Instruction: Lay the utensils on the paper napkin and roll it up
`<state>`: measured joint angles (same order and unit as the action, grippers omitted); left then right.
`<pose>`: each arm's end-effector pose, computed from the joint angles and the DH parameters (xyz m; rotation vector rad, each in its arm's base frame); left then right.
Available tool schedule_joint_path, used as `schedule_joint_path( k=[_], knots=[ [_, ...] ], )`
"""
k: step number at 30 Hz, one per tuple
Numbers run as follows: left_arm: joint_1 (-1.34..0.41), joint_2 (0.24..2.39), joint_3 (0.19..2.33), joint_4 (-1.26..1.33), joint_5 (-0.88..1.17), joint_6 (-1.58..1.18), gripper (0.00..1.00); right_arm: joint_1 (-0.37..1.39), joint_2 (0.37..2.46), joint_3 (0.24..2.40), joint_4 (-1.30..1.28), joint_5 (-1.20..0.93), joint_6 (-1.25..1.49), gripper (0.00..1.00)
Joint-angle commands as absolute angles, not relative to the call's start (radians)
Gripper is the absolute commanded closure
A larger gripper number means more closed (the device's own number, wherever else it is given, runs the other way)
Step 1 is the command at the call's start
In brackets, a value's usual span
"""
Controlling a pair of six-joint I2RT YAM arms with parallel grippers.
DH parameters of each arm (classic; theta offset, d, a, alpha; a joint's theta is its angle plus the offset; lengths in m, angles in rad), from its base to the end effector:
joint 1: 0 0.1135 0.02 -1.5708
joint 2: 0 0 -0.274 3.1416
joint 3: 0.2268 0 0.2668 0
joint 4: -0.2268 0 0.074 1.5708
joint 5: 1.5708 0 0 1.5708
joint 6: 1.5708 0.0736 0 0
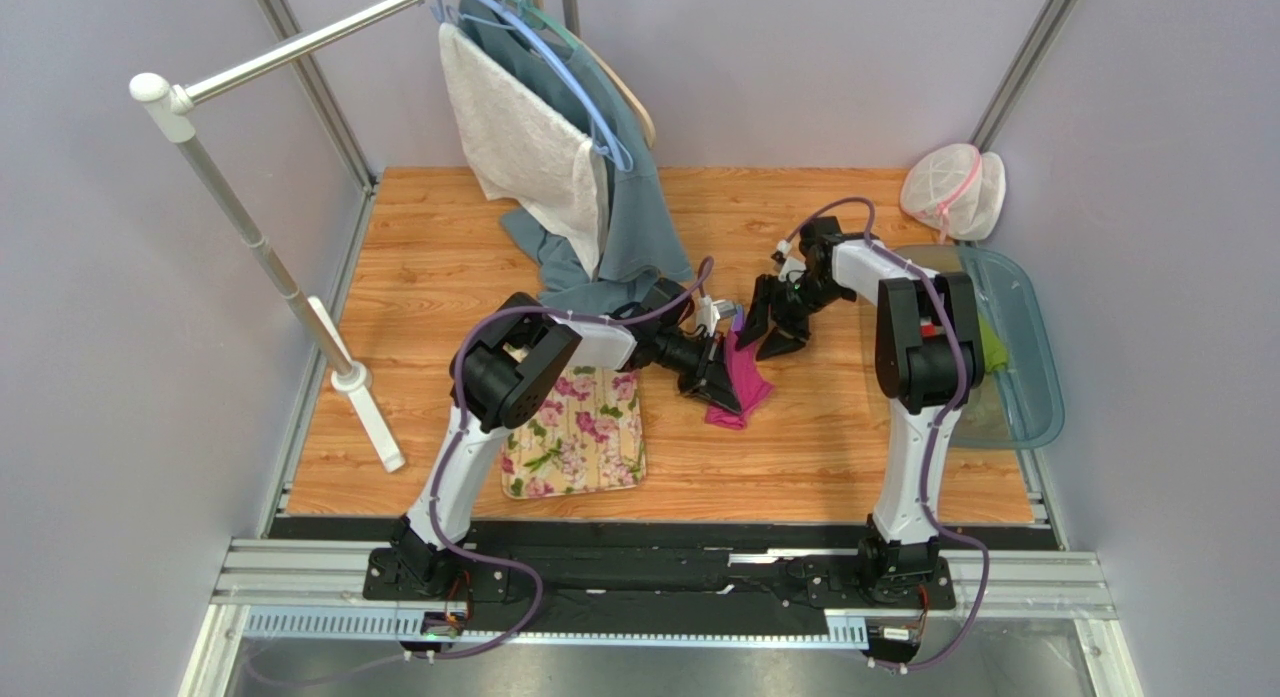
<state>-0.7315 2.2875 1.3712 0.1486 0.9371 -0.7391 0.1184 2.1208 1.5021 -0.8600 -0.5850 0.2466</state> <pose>0.3254 -0.3717 0.0687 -0.5378 -2.5494 1.6818 0.4145 0.0902 0.1104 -0.1500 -2.9845 -0.9098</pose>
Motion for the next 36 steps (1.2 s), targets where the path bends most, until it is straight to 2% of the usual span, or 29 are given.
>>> schedule_joint_path(
  k=[1, 7, 12, 15, 16, 18, 23, 25, 26, 29, 36],
  knots=[
    [-0.735, 2.336, 1.374, 0.095, 0.816, -0.695, 1.00, 0.129, 2.138, 1.450, -0.793, -0.572, 0.232, 0.49],
    [-0.735, 2.338, 1.376, 0.101, 0.811, -0.698, 1.00, 0.138, 2.160, 1.411, -0.779, -0.572, 0.224, 0.52],
    [-0.735, 2.341, 1.379, 0.101, 0.808, -0.699, 1.00, 0.138, 2.180, 1.413, -0.772, -0.563, 0.233, 0.61],
    [-0.735, 2.341, 1.382, 0.101, 0.808, -0.699, 1.00, 0.138, 2.192, 1.416, -0.769, -0.564, 0.238, 0.74],
    [-0.735, 2.341, 1.382, 0.100, 0.808, -0.698, 1.00, 0.138, 2.194, 1.416, -0.769, -0.566, 0.238, 0.87],
    [-0.735, 2.333, 1.381, 0.098, 0.805, -0.693, 1.00, 0.138, 2.194, 1.416, -0.769, -0.574, 0.236, 0.99],
    [-0.735, 2.261, 1.356, 0.118, 0.769, -0.657, 1.00, 0.135, 2.155, 1.425, -0.769, -0.624, 0.218, 1.00],
    [-0.735, 2.226, 1.330, 0.150, 0.744, -0.634, 0.93, 0.138, 2.138, 1.437, -0.767, -0.653, 0.193, 1.00],
    [-0.735, 2.188, 1.322, 0.158, 0.735, -0.624, 0.83, 0.137, 2.123, 1.442, -0.765, -0.675, 0.189, 1.00],
    [-0.735, 2.114, 1.299, 0.175, 0.703, -0.591, 0.65, 0.135, 2.102, 1.459, -0.758, -0.705, 0.176, 1.00],
    [-0.721, 1.951, 1.241, 0.137, 0.606, -0.542, 0.44, 0.137, 2.039, 1.460, -0.732, -0.759, 0.163, 1.00]
  ],
)
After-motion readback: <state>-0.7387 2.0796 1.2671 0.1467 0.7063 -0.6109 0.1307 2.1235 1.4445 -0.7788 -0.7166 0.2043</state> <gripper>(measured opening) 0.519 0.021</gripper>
